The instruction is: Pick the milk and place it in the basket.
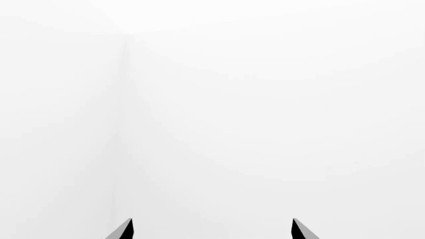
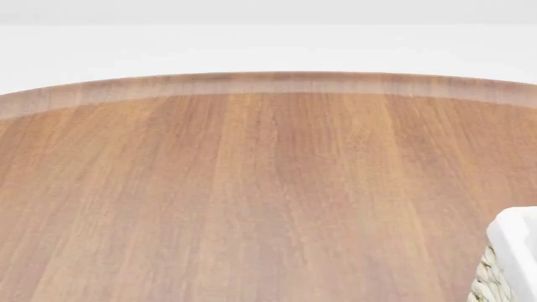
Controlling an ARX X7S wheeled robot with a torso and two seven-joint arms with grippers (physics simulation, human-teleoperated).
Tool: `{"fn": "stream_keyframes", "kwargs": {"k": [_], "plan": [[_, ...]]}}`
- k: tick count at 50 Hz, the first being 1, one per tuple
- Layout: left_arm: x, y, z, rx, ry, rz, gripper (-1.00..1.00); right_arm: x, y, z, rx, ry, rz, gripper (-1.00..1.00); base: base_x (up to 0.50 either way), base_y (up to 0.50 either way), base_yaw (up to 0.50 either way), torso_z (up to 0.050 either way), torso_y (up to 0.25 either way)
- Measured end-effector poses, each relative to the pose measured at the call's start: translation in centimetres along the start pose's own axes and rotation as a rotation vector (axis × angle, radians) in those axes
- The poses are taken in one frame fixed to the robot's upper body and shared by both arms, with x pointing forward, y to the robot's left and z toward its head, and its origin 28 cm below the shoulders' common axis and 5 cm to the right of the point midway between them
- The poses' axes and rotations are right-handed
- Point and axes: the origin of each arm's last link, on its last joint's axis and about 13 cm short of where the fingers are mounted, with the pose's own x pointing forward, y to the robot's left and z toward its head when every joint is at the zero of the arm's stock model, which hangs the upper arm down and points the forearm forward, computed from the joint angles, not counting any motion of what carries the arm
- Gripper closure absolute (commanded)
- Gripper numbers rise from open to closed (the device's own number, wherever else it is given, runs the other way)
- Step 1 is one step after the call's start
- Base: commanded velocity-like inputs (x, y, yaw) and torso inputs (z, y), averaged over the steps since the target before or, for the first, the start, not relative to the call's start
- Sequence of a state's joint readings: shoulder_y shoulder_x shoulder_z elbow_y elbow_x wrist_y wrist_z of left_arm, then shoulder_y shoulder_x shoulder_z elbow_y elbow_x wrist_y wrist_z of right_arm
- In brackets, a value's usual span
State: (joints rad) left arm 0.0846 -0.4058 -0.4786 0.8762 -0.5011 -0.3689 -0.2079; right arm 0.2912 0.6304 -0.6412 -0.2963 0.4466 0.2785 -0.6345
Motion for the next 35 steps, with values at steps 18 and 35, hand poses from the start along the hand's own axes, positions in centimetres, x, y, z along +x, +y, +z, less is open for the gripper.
{"fn": "stream_keyframes", "kwargs": {"k": [18,35], "plan": [[0.00,0.00,-0.03,0.000,0.001,0.000,-1.00,0.11,0.12,-0.13,-0.006,0.004,0.013,-1.00,0.00,0.00,0.00,0.000,0.000],[0.02,-0.07,-0.10,0.000,0.001,-0.002,-1.00,0.77,-0.60,-0.73,0.013,0.015,0.040,-1.00,0.00,0.00,0.00,0.000,0.000]]}}
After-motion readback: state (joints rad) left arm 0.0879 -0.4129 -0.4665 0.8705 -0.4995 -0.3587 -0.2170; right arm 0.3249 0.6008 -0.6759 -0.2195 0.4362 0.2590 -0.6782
